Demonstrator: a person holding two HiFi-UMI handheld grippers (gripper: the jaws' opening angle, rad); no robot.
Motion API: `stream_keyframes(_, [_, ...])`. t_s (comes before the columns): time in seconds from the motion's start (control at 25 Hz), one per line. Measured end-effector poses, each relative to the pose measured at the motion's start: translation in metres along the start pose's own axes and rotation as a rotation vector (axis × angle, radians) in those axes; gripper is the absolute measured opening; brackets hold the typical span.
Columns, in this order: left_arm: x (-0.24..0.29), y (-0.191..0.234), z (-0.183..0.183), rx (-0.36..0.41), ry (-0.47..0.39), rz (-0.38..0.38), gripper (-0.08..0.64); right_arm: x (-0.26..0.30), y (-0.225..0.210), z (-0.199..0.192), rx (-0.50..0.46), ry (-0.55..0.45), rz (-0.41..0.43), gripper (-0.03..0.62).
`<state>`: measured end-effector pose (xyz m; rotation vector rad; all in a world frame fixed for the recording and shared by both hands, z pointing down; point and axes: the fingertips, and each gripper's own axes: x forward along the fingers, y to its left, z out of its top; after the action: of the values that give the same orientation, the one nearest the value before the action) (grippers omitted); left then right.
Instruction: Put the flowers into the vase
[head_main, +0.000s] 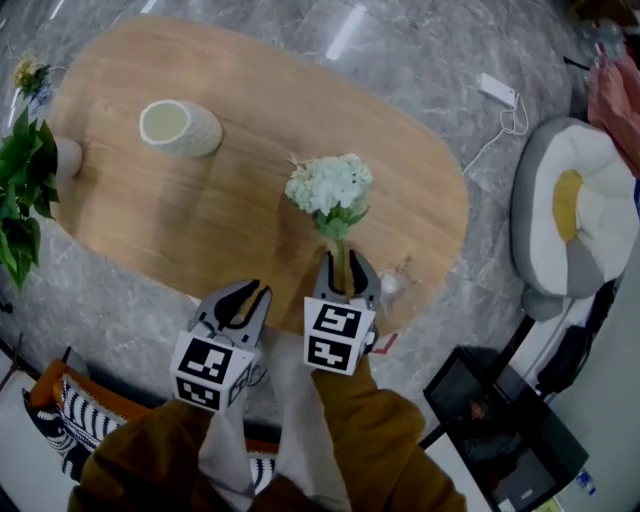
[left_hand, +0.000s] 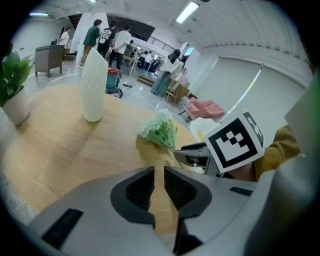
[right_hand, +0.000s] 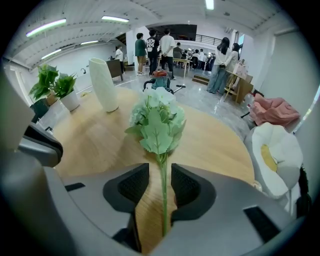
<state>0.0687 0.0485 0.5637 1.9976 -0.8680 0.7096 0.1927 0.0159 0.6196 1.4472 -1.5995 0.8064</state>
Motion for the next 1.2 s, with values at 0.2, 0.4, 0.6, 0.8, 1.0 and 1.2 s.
stream_keyframes(0.2, [0.005,0.006,-0.006,-0.018,0.016,0.001,0.066,0.015,-0.008,-0.002,-0.057,0.020,-0.030,0.121])
stream_keyframes(0.4, [0.011,0.004,-0.012,-0.024,0.025,-0.008,0.066,0.023,-0.009,-0.006,-0.063,0.047,-0.022,0.121])
stream_keyframes(0.6, [0.013,0.000,-0.012,-0.022,0.027,-0.014,0.065,0.027,-0.008,-0.005,-0.072,0.073,-0.001,0.121])
stream_keyframes(0.8, [0.012,-0.001,-0.008,-0.022,0.020,-0.009,0.066,0.030,-0.002,-0.001,-0.032,0.104,0.102,0.083])
stream_keyframes(1.0, [0.017,-0.003,-0.013,-0.033,0.013,-0.011,0.066,0.026,0.000,0.003,-0.031,0.121,0.153,0.081])
stream_keyframes(1.2, [0.019,-0.004,-0.010,-0.054,-0.014,-0.010,0.066,0.022,0.004,0.003,0.058,0.199,0.308,0.083])
